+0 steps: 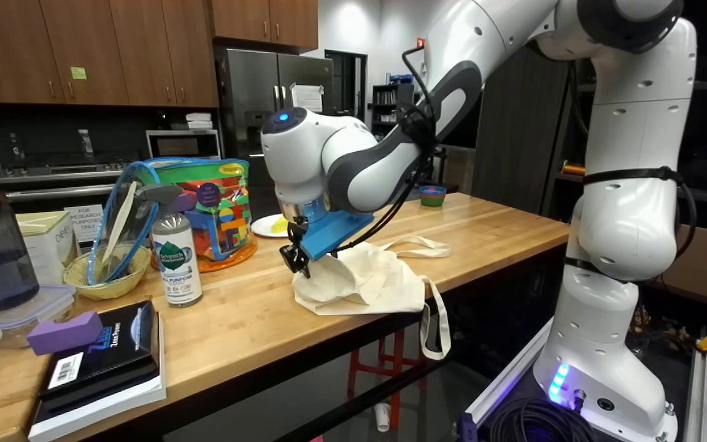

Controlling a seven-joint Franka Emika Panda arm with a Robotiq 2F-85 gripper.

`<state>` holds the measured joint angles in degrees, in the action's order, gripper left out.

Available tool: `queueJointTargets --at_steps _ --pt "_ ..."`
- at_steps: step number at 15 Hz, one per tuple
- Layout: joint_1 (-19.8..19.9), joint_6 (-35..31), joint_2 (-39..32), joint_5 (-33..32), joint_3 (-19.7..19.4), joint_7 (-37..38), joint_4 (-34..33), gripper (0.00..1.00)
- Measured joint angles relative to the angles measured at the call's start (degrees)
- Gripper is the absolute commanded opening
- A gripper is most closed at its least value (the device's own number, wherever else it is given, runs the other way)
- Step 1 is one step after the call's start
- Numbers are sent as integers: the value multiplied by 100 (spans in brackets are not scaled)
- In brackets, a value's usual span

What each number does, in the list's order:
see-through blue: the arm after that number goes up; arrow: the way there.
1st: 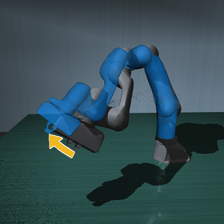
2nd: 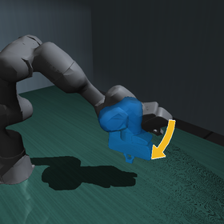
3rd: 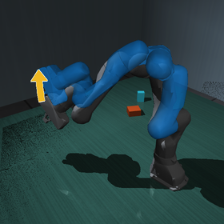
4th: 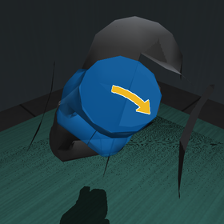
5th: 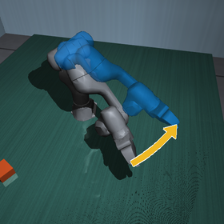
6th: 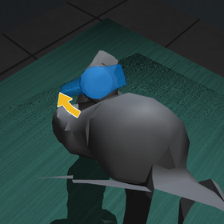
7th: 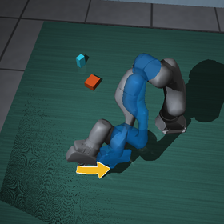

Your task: Unfold the bag

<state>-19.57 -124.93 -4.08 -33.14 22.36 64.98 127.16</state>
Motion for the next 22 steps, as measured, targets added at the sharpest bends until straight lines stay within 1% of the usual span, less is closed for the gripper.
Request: queueJointTargets --at_steps 2,3,5,6,11,15,18,22 --pt "-38 -10 -58 0 -30 -61 -65 30" --pt "-55 -22 -65 10 -33 -148 -91 20" --pt "-70 -54 -66 112 -34 -426 -151 5" --pt "-70 -86 -66 219 -38 -642 -188 1" --pt "-15 -84 -19 1008 -212 -2068 -472 1" --pt "211 -53 29 2191 -456 -3320 -762 1" --pt "391 53 37 3038 -645 -3985 -949 1" --pt "629 225 48 3933 -885 -4553 -1162 1"
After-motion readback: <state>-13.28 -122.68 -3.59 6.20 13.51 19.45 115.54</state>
